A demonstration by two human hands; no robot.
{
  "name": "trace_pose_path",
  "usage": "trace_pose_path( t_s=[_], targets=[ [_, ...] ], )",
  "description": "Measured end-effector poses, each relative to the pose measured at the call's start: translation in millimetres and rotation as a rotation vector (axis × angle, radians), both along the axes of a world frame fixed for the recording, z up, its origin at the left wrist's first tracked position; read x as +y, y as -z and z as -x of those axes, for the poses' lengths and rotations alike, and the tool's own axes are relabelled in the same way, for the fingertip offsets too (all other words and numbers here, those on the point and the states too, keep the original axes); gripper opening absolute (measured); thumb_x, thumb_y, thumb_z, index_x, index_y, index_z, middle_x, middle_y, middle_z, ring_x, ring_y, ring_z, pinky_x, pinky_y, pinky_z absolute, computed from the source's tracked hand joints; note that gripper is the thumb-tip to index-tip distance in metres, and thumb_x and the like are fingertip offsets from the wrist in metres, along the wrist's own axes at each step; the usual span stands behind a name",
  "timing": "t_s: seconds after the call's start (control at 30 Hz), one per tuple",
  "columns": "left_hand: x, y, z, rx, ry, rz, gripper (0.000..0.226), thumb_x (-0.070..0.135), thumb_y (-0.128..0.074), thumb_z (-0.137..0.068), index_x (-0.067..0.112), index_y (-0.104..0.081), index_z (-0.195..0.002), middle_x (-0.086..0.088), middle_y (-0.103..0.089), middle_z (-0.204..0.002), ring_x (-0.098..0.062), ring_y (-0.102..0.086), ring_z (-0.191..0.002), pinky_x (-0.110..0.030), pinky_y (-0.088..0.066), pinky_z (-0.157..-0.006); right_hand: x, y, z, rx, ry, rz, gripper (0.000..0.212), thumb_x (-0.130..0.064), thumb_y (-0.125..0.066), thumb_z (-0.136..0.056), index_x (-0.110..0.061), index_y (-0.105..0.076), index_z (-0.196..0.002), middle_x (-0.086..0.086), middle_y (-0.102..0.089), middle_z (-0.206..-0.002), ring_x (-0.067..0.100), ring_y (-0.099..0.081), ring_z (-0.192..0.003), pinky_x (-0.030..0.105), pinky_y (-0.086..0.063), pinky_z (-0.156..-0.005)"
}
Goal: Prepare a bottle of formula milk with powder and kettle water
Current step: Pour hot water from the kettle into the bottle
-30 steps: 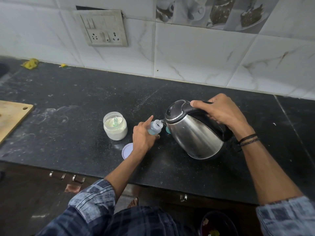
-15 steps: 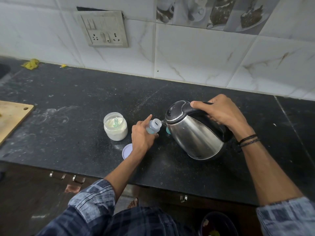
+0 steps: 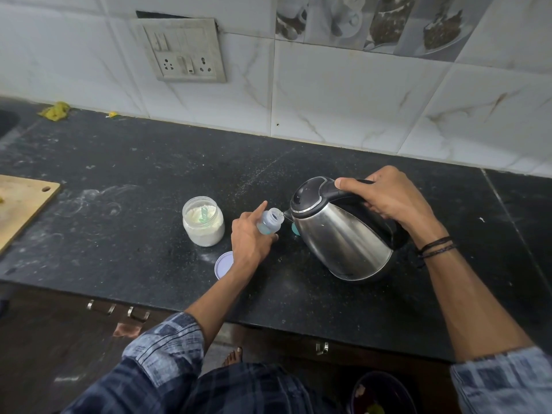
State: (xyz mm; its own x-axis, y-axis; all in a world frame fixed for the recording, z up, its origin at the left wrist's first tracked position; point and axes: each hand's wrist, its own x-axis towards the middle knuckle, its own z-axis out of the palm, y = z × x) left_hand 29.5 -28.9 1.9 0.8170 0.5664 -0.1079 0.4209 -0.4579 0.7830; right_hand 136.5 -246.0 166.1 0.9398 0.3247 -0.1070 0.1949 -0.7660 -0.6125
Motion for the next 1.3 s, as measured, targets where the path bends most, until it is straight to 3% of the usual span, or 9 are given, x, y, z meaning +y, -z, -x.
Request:
trace_pose_path(
  t_s=[0.53,1.3],
  targets=[
    [-2.3,6.6,-2.8,-0.033,-0.003,0.015,0.087,0.009,-0.091,-0.074,0.026,-0.055,-0.152,-0.015,-0.062,-0.131,-0.035,-0.057,-0.124,-0.047,-0.045,-0.109,2.2,-1.2,1.9,-0.006,0.003,0.012,0.07,-0.084,-0.067,-0.06,-0.018,-0.052,-0.045,-0.003,-0.05,-0.042,0.016,-0.046,-0.042,0.035,-0.043,-0.059],
    [-3.0,4.6,-2.9,0.0,0.005,0.014,0.088,0.009,-0.089,-0.077,0.028,-0.051,-0.154,-0.013,-0.06,-0.134,-0.032,-0.051,-0.13,-0.044,-0.042,-0.113,4.1,-1.7,-2.2,-0.005,-0.015,0.018,0.071,-0.084,-0.067,-0.061,-0.018,-0.051,-0.045,-0.003,-0.049,-0.041,0.016,-0.045,-0.041,0.035,-0.042,-0.059]
  ],
)
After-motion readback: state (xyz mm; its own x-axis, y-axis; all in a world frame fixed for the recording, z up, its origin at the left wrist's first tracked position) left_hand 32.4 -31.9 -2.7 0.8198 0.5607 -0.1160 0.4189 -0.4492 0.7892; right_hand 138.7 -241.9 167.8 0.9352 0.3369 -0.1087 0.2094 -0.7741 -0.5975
